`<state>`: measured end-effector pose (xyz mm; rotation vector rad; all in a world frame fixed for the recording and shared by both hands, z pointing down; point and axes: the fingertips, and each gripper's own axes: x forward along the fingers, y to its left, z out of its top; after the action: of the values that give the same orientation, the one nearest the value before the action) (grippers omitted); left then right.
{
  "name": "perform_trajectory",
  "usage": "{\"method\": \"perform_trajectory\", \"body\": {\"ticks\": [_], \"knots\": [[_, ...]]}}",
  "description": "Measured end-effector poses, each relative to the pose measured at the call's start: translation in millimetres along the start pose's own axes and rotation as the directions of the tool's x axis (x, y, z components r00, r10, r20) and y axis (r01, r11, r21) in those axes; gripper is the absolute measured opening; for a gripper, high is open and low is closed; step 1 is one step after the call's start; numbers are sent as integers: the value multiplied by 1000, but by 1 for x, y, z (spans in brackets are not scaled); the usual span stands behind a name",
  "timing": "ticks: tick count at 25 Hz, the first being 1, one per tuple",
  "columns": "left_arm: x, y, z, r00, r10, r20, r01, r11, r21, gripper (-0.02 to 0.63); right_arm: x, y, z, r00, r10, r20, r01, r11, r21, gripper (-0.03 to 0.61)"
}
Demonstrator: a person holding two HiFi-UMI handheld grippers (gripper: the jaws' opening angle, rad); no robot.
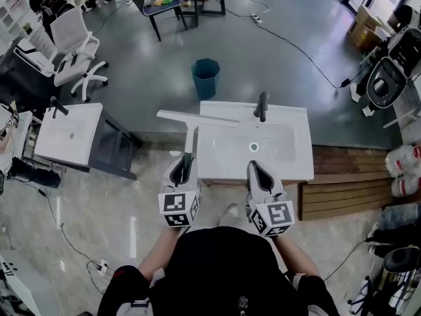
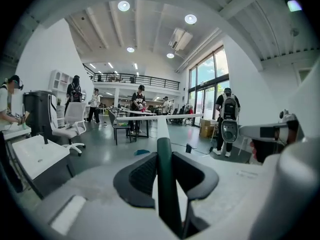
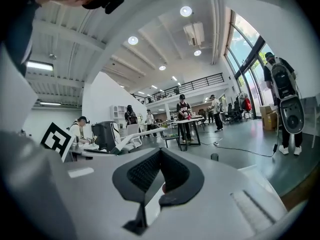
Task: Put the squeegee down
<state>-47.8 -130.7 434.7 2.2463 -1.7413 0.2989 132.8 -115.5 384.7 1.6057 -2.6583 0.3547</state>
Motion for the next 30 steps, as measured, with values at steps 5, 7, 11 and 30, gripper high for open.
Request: {"method": "perform_trajectory", "body": {"ticks": [5,7,11,30], "knots": [[16,-11,2,997,71,13,-70,997,-23,104,12,-27,4,997,72,-4,-72,997,-7,3],[22,-14,3,996,90,15,-90,996,-27,104,18,-35,6,996,91,-6,-91,996,-9,3],[33,-18,-4,994,109,3,-109,994,-31,104,27,-43,3,993,118,-15,-119,993,-10,3],[114,4,-53,987,96,-127,-99,995,-16,104,86,-66,-17,989,113,-98,-112,994,15,3]]}}
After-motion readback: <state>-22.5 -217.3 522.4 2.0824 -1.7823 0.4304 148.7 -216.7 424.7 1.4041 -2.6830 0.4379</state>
